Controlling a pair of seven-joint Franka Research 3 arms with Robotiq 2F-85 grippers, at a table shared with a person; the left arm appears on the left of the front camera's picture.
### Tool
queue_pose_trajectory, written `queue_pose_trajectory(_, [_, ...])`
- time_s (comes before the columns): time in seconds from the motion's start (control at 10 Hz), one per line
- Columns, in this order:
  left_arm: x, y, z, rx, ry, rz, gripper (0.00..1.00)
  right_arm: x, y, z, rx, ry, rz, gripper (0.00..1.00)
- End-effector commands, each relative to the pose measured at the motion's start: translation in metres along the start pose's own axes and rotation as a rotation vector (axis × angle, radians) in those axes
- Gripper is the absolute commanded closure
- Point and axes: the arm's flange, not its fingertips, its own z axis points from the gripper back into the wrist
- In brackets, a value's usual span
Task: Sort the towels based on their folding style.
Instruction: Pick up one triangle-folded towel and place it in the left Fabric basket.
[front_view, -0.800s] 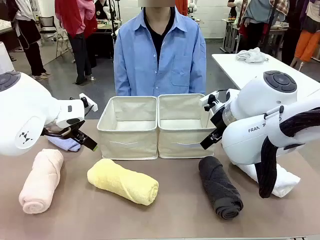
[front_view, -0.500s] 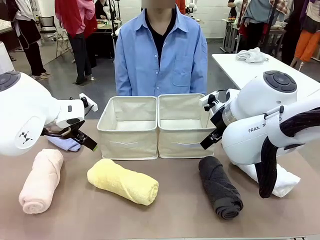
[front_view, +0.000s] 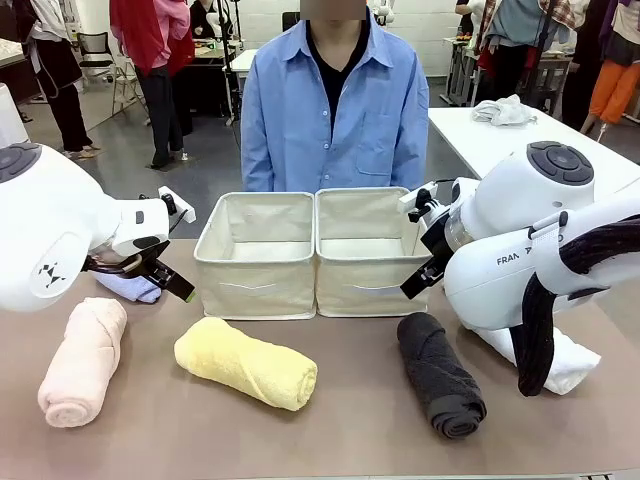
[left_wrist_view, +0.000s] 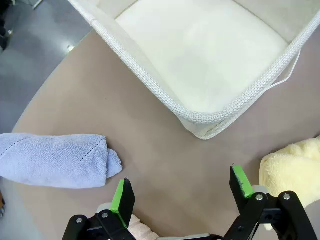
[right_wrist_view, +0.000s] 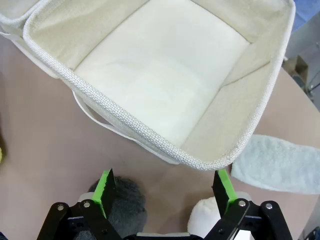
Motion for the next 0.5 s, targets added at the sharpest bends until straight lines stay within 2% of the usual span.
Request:
queue_pose_trajectory(0.0, [0.0000, -0.0001, 0.0000, 0.000, 0.000, -0.001, 0.00, 0.0000, -0.0001, 0.0000, 0.000, 0.000, -0.001, 0.00])
queue_pose_trajectory(0.4, [0.0000, -0.0001, 0.0000, 0.000, 0.000, -0.001, 0.00, 0.0000, -0.0001, 0.0000, 0.000, 0.000, -0.001, 0.00])
